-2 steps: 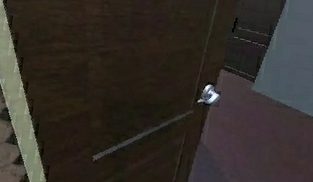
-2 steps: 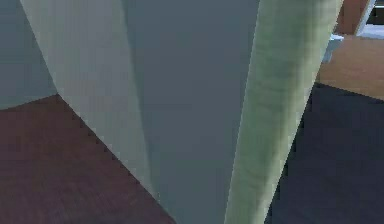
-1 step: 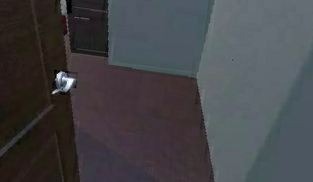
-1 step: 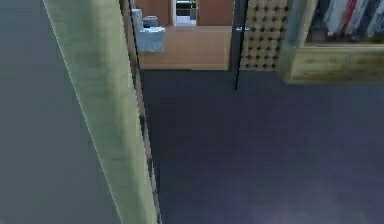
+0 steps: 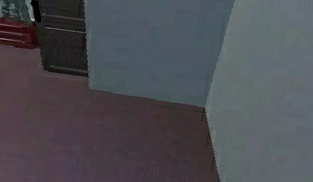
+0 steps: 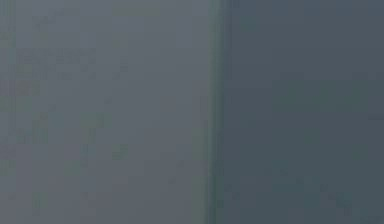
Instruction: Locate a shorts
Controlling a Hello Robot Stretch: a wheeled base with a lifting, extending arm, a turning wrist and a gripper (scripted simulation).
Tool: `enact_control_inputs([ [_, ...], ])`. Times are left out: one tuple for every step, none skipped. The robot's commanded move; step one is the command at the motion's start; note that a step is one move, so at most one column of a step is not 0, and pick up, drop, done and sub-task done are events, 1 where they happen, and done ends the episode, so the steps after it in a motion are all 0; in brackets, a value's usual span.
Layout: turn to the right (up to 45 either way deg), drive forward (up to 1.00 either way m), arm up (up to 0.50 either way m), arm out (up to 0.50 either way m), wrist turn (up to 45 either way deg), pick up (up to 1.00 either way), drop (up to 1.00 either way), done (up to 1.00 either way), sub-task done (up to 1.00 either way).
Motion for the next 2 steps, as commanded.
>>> enact_control_inputs([
  [9.0, 0.00, 0.00, 0.00, 0.0, 0.00, 0.00, 0.00, 0.00],
  [0.0, 0.20, 0.00, 0.00, 0.0, 0.00, 0.00, 0.00, 0.00],
])
